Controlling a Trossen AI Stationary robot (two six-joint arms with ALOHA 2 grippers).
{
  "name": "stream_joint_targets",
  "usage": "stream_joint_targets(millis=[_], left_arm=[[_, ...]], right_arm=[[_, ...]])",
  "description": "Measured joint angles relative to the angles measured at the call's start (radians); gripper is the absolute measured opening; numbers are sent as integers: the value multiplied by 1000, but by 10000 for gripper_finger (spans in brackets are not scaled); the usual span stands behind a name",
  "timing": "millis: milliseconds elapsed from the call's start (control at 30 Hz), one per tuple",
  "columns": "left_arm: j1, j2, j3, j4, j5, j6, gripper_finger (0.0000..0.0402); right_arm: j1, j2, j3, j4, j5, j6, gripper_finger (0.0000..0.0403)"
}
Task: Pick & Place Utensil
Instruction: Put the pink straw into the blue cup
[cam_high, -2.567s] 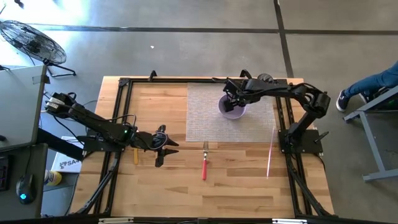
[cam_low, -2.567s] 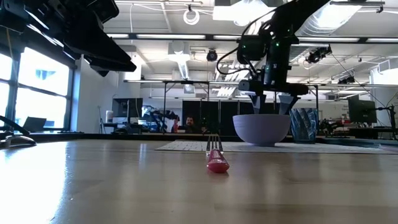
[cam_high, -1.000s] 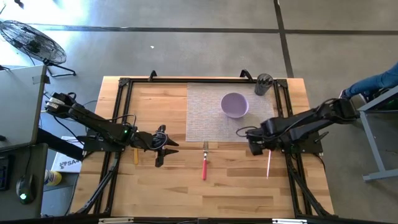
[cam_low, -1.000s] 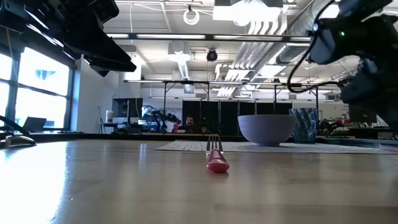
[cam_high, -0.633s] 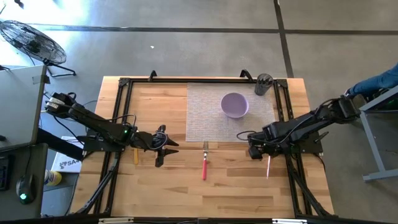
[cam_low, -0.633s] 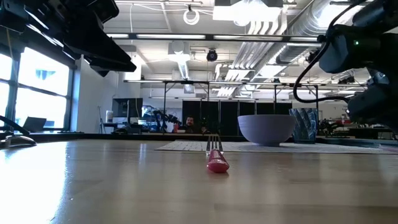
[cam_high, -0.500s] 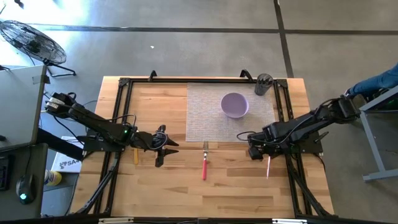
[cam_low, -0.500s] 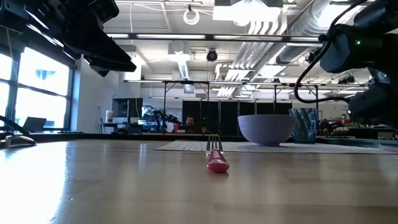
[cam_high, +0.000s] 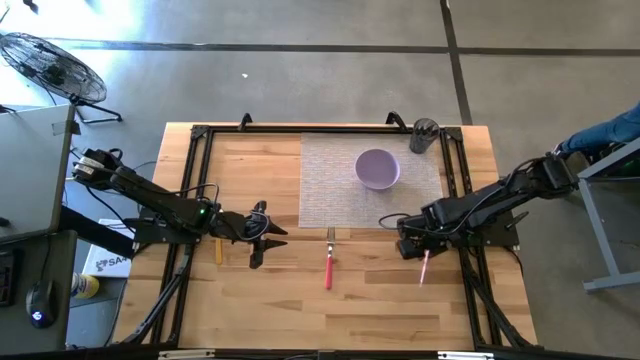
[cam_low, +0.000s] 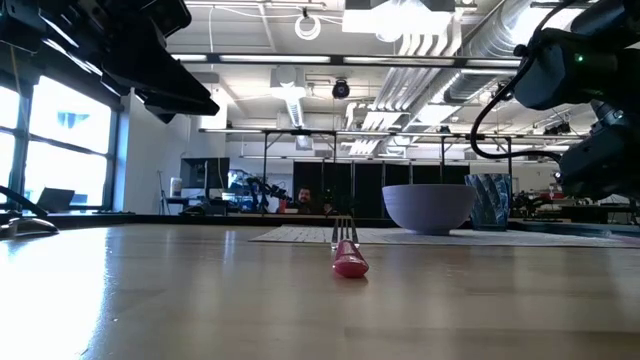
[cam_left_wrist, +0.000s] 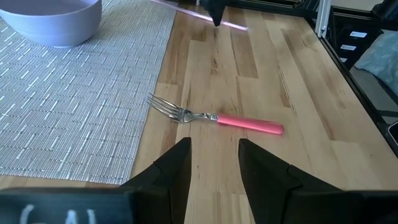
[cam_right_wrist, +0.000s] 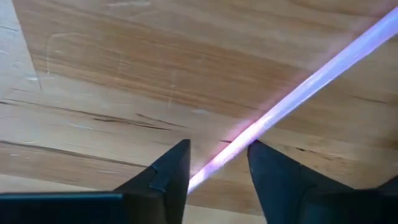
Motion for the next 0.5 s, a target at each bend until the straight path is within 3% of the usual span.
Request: stream_joint_targets(millis=[500], left_arm=[[0, 0, 0, 0, 0, 0, 129]], right_arm=[[44, -1, 2, 2, 18, 28, 75]])
